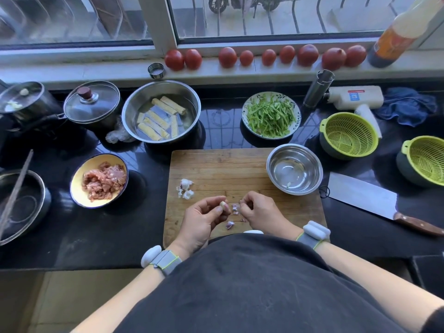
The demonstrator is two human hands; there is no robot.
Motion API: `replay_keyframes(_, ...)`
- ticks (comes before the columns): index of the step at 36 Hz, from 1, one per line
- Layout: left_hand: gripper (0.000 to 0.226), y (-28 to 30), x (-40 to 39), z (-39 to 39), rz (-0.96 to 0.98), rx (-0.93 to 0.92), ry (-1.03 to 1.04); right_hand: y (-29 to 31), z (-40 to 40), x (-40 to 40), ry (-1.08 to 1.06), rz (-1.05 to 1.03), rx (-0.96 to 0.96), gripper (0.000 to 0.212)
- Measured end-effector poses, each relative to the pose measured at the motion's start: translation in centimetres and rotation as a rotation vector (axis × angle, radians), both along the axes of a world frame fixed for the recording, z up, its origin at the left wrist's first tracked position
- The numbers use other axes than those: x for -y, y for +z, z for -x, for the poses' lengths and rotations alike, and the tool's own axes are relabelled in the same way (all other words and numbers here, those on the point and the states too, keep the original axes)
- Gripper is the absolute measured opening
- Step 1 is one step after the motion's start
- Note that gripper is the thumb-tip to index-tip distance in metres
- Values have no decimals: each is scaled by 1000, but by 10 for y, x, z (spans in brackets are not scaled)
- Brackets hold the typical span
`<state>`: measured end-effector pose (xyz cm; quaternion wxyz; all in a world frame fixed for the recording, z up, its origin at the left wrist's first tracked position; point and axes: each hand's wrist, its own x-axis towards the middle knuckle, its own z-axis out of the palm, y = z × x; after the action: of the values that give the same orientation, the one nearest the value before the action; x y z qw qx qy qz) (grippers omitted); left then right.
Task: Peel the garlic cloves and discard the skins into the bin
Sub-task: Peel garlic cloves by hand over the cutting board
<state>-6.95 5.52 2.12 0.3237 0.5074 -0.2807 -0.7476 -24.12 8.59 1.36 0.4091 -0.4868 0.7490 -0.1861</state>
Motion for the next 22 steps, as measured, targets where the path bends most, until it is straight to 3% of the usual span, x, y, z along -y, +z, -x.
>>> replay_keyframes(6, 20, 1, -1, 1, -15, -10, -7, 0, 5, -2, 13, -92, -142, 33)
replay_keyframes(8, 18, -1, -1, 0, 0, 16, -25, -1, 5, -2, 37, -88, -157, 24)
replay_keyframes(10, 16, -2, 0, -1, 24, 49, -51, 0, 4, -2, 72, -51, -113, 10)
replay_keyframes(15, 17, 0, 1, -3, 117, 170, -132, 11, -3, 0, 96, 73, 45, 11)
replay_keyframes(22, 15, 7, -1, -1, 189, 226, -178, 12, -2, 0, 115, 113, 16, 12)
